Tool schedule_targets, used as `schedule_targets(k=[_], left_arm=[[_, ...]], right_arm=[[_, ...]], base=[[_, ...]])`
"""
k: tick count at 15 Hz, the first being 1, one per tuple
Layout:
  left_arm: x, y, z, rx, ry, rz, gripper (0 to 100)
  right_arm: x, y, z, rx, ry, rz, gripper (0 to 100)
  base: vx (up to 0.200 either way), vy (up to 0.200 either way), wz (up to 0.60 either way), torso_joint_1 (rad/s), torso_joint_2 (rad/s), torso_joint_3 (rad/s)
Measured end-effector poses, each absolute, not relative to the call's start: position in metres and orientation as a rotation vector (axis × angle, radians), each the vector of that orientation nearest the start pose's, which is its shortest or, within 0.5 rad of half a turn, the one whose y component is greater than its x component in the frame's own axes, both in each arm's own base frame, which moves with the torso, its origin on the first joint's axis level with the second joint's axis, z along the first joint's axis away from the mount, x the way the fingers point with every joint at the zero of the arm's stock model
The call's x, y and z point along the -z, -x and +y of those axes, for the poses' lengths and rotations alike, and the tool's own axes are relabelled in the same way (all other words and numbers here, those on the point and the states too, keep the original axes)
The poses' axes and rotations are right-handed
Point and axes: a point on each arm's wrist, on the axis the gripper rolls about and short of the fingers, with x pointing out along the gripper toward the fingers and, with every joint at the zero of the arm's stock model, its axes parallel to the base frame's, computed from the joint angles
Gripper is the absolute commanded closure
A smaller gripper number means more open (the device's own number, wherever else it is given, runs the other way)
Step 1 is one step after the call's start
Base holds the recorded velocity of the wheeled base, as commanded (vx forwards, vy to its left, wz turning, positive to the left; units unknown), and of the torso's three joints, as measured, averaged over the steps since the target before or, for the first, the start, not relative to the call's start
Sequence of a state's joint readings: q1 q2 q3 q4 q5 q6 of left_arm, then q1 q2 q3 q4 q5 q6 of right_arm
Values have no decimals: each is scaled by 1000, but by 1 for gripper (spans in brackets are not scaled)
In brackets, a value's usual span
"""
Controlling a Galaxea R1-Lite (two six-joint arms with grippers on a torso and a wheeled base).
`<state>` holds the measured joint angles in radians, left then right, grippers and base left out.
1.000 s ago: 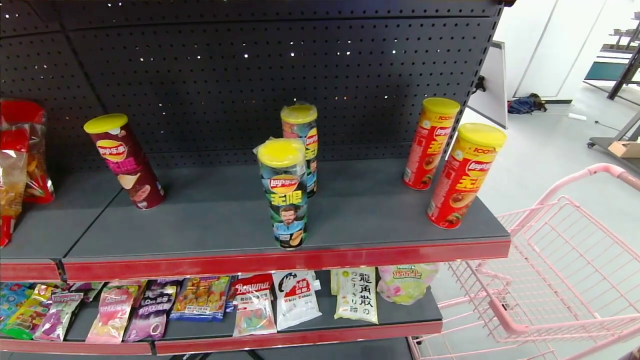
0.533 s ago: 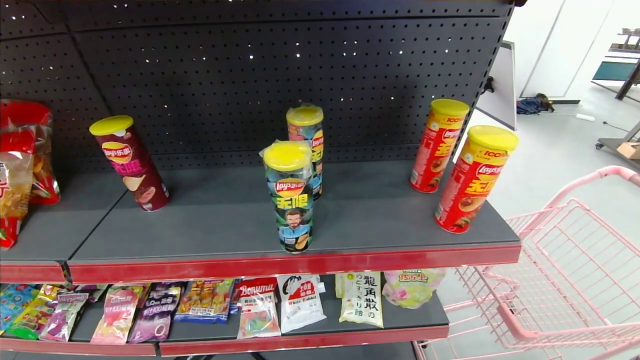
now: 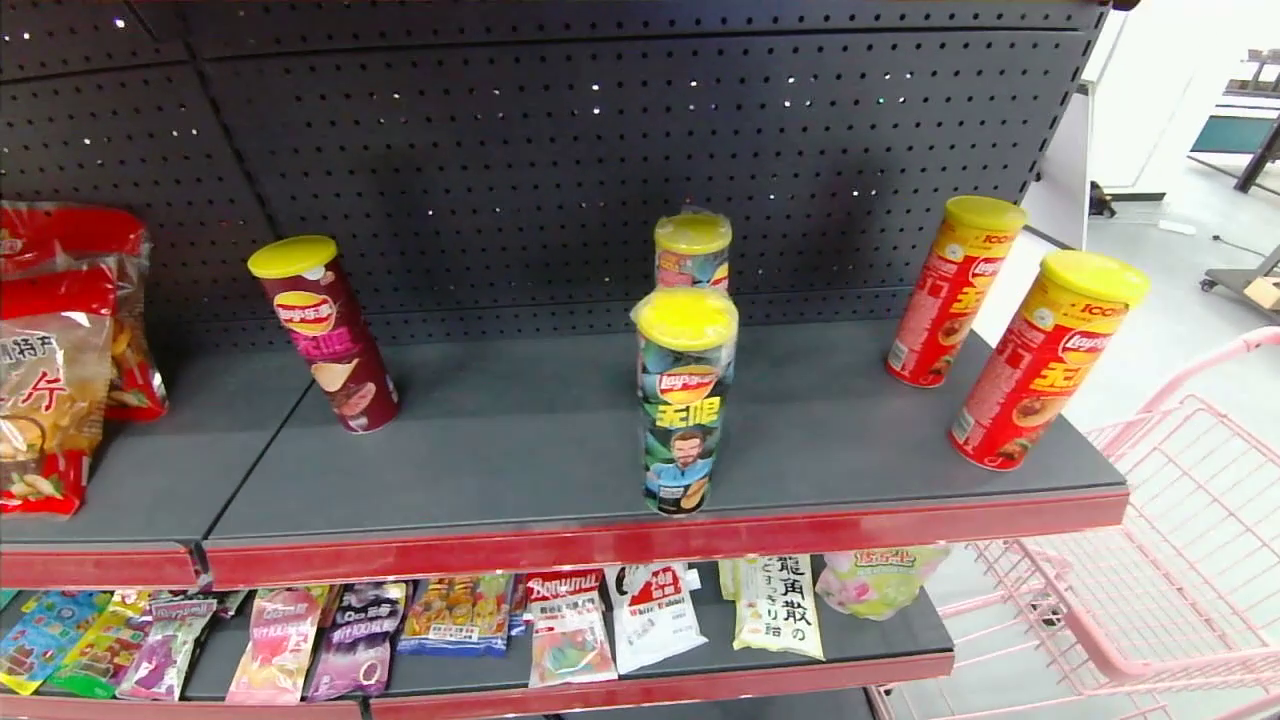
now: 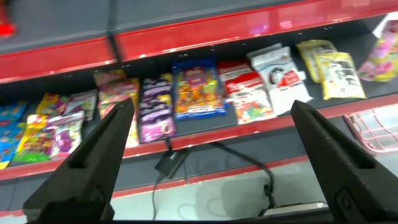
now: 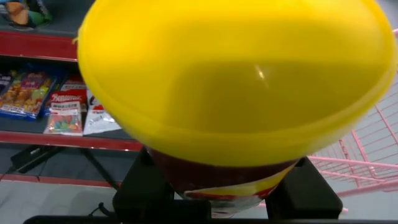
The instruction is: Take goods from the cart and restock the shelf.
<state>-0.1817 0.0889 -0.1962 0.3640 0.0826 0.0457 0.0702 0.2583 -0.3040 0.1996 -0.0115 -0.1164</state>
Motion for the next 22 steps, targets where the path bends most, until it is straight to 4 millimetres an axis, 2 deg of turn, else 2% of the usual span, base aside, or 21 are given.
schedule_targets(k=[3, 18, 22], left_arm=[[-94, 33, 8, 103, -79, 253, 0], [-94, 33, 8, 106, -74, 252, 0], [-94, 33, 8, 107, -76, 252, 0]], right_arm=[[-144, 19, -2, -68, 123, 142, 100], [-138, 21, -2, -68, 125, 141, 100], [-135, 20, -2, -68, 126, 150, 100]], base=[[0, 200, 0, 2, -2, 2], [0, 0, 0, 0, 0, 0], [0, 200, 0, -2, 2, 2]])
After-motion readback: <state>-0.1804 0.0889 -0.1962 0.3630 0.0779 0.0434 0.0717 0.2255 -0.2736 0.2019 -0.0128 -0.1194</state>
